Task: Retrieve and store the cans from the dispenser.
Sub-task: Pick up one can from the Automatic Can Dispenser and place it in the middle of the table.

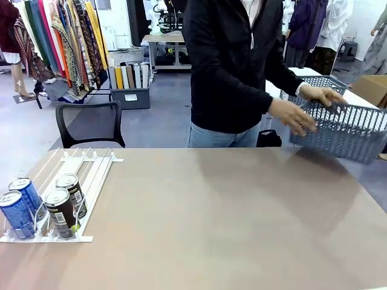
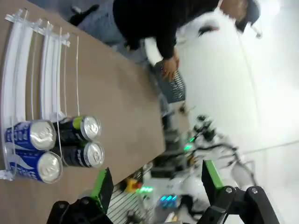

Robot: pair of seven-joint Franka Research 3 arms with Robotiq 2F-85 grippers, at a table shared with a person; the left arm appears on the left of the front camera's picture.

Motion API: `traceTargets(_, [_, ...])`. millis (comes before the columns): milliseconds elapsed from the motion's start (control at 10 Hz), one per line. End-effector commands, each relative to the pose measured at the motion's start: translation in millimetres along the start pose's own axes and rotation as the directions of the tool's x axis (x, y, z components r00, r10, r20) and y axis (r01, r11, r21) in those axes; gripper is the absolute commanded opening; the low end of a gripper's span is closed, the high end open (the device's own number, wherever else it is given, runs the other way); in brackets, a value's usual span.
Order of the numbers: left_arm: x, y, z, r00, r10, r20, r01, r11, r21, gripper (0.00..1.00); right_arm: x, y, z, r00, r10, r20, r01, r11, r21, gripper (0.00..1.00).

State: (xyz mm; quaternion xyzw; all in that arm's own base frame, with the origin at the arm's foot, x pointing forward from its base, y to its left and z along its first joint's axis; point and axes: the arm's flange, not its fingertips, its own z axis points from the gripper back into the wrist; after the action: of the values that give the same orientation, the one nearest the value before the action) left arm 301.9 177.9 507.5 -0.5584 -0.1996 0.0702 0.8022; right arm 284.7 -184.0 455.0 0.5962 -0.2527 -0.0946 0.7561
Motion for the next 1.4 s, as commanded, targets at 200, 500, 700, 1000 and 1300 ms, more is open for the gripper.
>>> traceTargets(200, [-17.7,-87.7,-121.6,0.892,-0.115,-0.437,0.342,0.803,0.487,1.0,3.2,4.1,-0.5,1.0,0.008,0.014,-0.009,1.0,0.024,1.0])
traceTargets(500, [-27.3,-83.3,-175.3,0.874,-0.098,-0.477,0.466,0.452,0.761,1.0,3.2,4.1,-0.5,1.0,0.008,0.014,-0.009,1.0,0.024,1.0])
traceTargets(700, [-30.0,-88.2,-185.1,0.848,-0.106,-0.519,0.502,0.472,0.724,1.0,3.2,4.1,-0.5,1.0,0.008,0.014,-0.009,1.0,0.024,1.0])
traceTargets(1000, [-31.1,-89.8,-191.5,0.835,-0.114,-0.539,0.527,0.45,0.721,1.0,3.2,4.1,-0.5,1.0,0.008,0.014,-0.009,1.0,0.024,1.0])
traceTargets(1300, [-33.3,-82.6,-211.6,0.872,-0.116,-0.476,0.464,0.509,0.725,1.0,3.2,4.1,-0.5,1.0,0.008,0.014,-0.009,1.0,0.024,1.0])
